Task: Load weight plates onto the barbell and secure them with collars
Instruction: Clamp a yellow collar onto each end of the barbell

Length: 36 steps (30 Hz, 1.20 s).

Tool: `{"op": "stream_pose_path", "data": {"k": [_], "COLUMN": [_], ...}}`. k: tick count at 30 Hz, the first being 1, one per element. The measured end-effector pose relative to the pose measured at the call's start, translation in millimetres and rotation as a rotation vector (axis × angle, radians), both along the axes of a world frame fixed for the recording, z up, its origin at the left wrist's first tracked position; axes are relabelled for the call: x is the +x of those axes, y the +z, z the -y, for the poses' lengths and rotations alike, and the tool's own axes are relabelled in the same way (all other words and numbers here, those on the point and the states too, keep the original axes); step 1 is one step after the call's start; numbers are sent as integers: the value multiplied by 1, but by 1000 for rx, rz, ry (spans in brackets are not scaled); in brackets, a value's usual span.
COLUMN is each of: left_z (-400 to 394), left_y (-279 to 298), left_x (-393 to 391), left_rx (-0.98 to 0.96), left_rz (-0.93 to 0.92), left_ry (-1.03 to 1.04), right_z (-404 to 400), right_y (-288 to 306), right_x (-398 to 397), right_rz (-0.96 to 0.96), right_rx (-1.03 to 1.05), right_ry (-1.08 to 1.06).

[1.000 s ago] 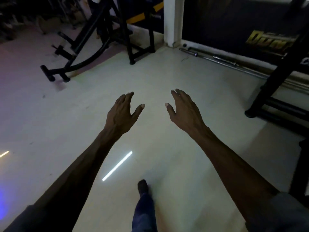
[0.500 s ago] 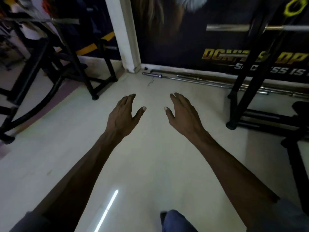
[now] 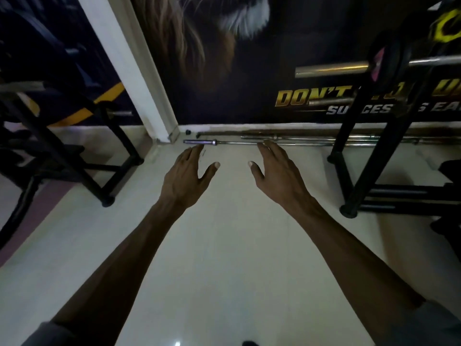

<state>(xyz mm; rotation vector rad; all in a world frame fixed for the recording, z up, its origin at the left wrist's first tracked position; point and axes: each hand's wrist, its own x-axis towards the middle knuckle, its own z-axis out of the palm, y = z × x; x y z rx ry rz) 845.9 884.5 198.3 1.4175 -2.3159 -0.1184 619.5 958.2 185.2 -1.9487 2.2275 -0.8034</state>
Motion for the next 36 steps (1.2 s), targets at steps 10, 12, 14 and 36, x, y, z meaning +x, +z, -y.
{"op": "stream_pose_path", "data": {"k": [10,12,14,36], "left_z": [237,285,331,578], "left_y": [9,15,24,58], "left_x": [-100,-127,-156,-522], "left_rx": [31,32,35,146], "left_rz": [-95,-134,-142,-213], "left_ry": [-233,-313,-409,-1175], "right_z": [188,224,256,426], "right_y": [18,21,29,65], "right_x": [-77,-94,-110,-343], "right_rz": [-24,-32,-27,-63], "right_rx": [-43,-53,-71,-169], "right_ry": [-233,-300,-389,-995]}}
